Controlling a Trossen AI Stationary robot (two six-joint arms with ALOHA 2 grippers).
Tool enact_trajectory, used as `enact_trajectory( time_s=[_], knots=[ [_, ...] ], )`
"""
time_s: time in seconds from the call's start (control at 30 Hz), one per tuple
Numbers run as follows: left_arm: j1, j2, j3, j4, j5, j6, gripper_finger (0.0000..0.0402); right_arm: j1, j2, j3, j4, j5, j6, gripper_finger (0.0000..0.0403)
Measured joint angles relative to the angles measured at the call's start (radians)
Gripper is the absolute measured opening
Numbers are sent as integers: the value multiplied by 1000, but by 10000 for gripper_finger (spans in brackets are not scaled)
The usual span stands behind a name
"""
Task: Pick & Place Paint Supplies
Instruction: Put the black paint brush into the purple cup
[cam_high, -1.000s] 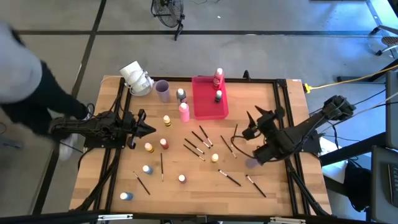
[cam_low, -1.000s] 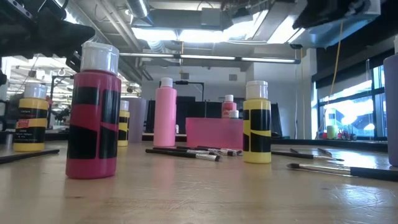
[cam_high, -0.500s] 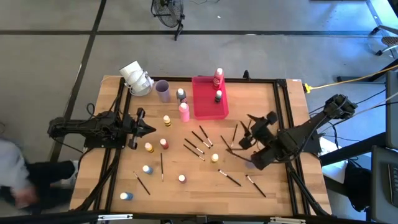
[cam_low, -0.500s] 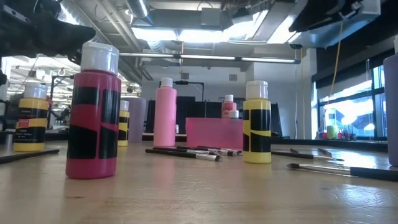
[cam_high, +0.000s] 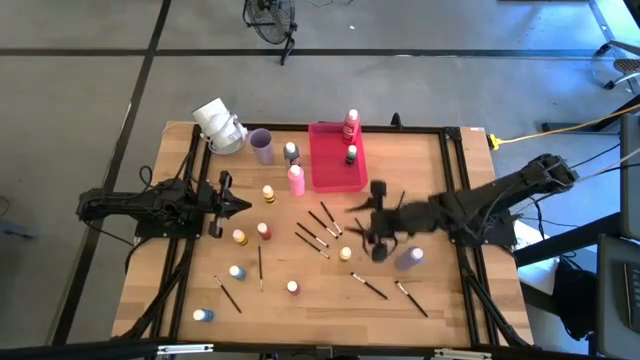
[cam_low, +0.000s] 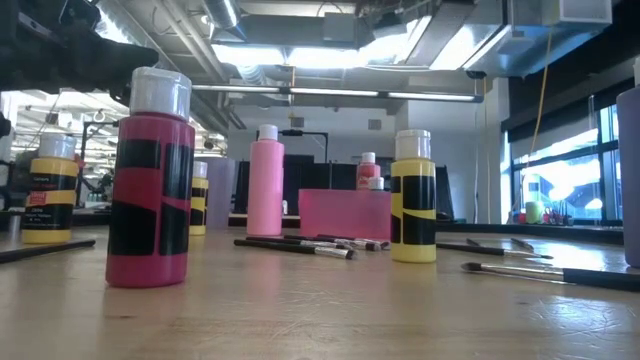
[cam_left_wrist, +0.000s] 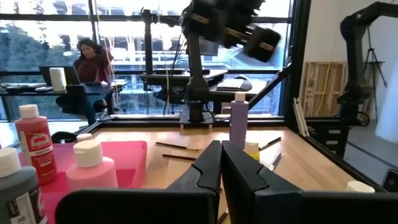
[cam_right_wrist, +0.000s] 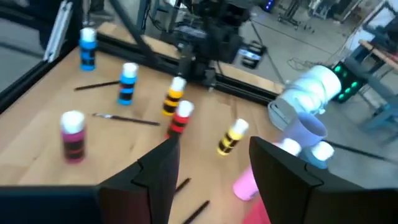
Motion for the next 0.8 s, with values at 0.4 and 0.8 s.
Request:
enact_trajectory(
  time_s=[0.4,0.8],
  knots=[
    [0,0,0,7,3,-140,6,-290,-132,-341,342,-391,75,197],
    [0,0,0,60,2,-190,6,-333,-122,-538,742,-452,126,197]
  ],
)
